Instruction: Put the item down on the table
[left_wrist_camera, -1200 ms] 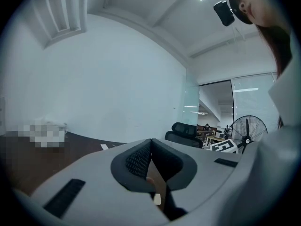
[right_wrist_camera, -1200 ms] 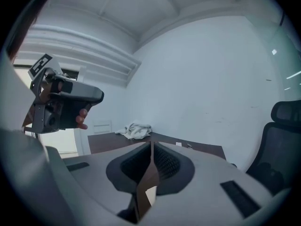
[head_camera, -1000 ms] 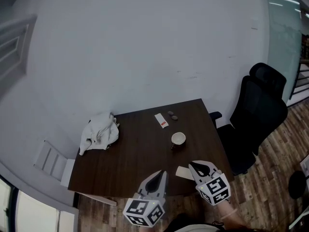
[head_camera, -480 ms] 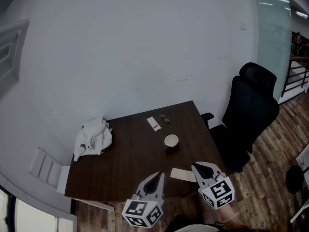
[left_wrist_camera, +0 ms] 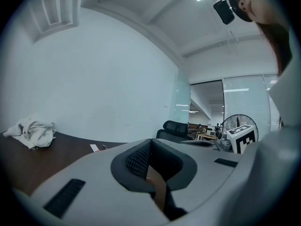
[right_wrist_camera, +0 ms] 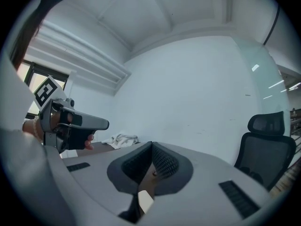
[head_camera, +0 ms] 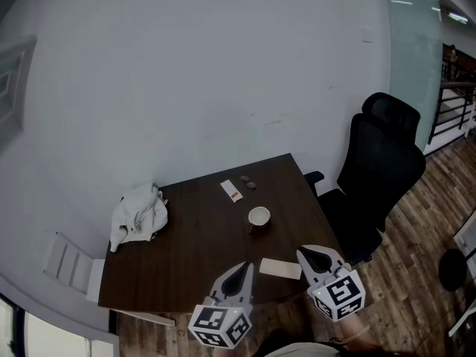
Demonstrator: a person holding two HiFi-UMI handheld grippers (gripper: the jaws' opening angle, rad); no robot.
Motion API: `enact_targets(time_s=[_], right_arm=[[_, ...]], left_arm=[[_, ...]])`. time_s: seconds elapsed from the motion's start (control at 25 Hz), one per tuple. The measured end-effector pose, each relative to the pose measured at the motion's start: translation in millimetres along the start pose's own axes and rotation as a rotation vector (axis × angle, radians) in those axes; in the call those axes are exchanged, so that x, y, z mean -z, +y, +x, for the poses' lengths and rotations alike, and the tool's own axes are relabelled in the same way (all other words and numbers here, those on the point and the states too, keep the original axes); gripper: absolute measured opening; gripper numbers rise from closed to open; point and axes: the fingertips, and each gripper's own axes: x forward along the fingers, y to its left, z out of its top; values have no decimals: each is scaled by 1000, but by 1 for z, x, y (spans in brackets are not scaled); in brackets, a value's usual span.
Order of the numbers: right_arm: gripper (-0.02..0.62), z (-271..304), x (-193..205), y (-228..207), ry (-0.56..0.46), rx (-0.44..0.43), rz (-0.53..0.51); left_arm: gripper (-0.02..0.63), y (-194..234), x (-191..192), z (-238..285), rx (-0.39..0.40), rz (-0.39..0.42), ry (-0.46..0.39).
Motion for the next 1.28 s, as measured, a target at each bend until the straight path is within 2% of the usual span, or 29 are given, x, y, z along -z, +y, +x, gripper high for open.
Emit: enact_targets(time_s=[0.4,1.28], right_arm=[[9,3,-2,-7,1,17,-6],[9,20,11,-25,3,15,64]], left_arm=[[17,0,5,12,12,-5,16],[17,7,23,33,14,-7,72]])
